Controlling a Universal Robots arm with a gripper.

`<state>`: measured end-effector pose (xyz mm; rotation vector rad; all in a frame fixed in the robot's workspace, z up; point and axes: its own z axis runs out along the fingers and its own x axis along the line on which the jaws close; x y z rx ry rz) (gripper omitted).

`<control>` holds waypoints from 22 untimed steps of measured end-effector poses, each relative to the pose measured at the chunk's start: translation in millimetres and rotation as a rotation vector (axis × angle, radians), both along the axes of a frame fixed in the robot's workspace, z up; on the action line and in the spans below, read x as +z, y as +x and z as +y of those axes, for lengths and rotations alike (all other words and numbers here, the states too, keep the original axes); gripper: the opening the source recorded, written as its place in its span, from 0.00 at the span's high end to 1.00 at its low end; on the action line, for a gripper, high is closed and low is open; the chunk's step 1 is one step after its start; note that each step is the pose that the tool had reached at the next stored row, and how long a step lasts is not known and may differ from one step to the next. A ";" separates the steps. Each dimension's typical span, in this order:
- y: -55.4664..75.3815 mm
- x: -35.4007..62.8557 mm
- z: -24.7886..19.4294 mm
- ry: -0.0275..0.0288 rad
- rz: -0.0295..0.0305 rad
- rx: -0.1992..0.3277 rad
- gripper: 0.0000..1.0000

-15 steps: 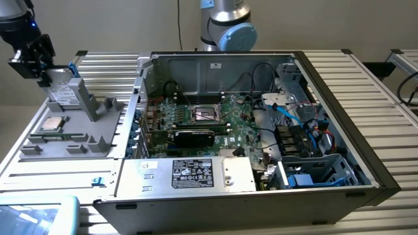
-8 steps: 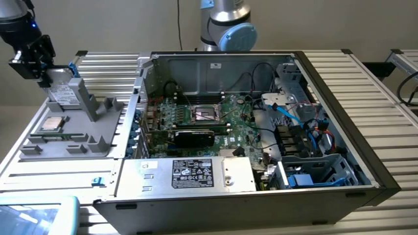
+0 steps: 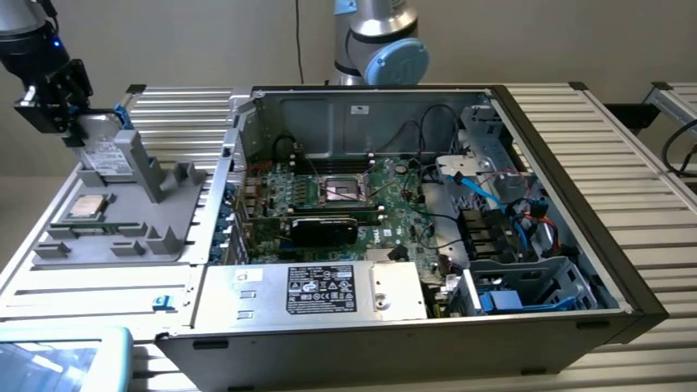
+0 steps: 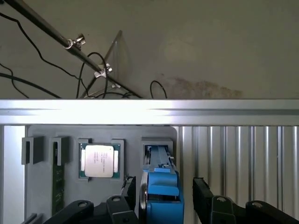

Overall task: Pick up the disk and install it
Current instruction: 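Pick up the disk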

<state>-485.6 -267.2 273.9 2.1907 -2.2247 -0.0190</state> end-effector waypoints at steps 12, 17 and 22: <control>0.0 -0.4 -1.0 0.0001 0.0000 -0.005 0.62; 0.0 -0.3 -1.8 0.0000 -0.0034 -0.010 0.62; -0.1 0.3 -1.9 0.0001 -0.0077 -0.012 0.62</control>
